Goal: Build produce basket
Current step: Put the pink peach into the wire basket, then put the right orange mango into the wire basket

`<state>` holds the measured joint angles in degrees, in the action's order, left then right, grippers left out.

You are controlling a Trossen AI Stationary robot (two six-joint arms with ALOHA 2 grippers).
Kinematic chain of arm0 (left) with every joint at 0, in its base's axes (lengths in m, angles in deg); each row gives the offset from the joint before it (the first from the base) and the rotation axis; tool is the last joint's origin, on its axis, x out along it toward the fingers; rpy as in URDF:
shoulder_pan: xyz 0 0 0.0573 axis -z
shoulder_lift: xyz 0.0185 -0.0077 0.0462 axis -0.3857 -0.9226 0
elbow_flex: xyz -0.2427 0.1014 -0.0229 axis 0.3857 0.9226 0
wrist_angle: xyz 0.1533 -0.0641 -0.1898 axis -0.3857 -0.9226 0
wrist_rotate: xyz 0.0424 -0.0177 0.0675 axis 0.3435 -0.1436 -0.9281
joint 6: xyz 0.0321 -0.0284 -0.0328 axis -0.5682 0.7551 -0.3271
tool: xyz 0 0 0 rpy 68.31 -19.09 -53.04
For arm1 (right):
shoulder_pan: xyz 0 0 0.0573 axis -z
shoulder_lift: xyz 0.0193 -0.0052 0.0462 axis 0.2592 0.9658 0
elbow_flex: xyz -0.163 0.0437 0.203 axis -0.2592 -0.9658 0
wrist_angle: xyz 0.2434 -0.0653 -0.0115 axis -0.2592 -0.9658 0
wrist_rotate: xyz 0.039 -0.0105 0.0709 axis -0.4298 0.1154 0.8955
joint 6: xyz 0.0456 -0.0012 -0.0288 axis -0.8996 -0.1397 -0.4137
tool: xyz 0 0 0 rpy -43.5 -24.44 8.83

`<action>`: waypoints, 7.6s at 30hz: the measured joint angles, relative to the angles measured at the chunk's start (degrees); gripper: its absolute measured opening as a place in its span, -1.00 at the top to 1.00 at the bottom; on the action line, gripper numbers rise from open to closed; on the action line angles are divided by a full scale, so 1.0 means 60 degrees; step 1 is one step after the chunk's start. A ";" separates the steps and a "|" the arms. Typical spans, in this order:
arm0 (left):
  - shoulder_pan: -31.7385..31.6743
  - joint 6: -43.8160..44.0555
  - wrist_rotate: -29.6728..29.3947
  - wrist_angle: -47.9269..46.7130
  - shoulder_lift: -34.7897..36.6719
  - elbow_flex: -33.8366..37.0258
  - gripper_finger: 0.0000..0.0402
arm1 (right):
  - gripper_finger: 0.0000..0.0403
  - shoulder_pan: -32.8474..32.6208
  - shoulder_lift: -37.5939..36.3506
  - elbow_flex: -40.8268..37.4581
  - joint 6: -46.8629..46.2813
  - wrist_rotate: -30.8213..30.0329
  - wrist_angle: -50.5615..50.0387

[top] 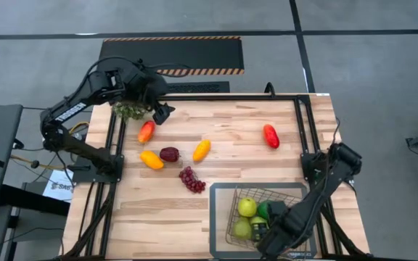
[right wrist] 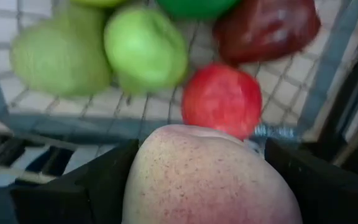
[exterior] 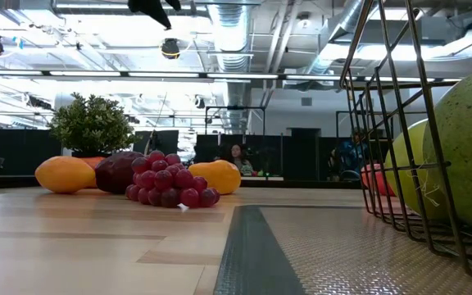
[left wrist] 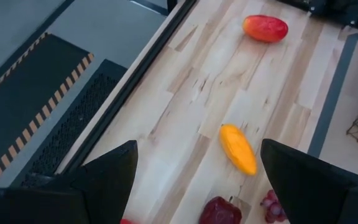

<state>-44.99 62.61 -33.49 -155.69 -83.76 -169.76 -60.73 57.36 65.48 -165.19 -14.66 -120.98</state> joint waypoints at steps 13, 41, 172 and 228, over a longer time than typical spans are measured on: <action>-0.0073 -0.0257 -0.0011 0.0321 -0.0156 0.0000 -0.63 | -0.71 0.0090 0.0116 -0.0494 0.0072 -0.0084 -0.1652; -0.0069 0.0153 -0.0063 0.0300 -0.0202 0.0000 -0.63 | -0.86 -0.0248 -0.0839 -0.3568 0.1593 0.0594 0.1182; -0.0055 0.1224 -0.0074 0.1093 -0.0330 0.0004 -0.63 | -0.91 0.0876 -0.0850 -0.2865 0.5483 -0.0108 0.0027; 0.0091 0.1768 0.1340 0.0996 -0.0290 0.0004 -0.63 | -0.93 0.6010 -0.5643 -0.3258 0.9629 -0.4753 -0.1638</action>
<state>-44.45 73.22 -25.45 -149.71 -85.50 -169.74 -24.67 23.50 45.93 -107.42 -43.18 -130.81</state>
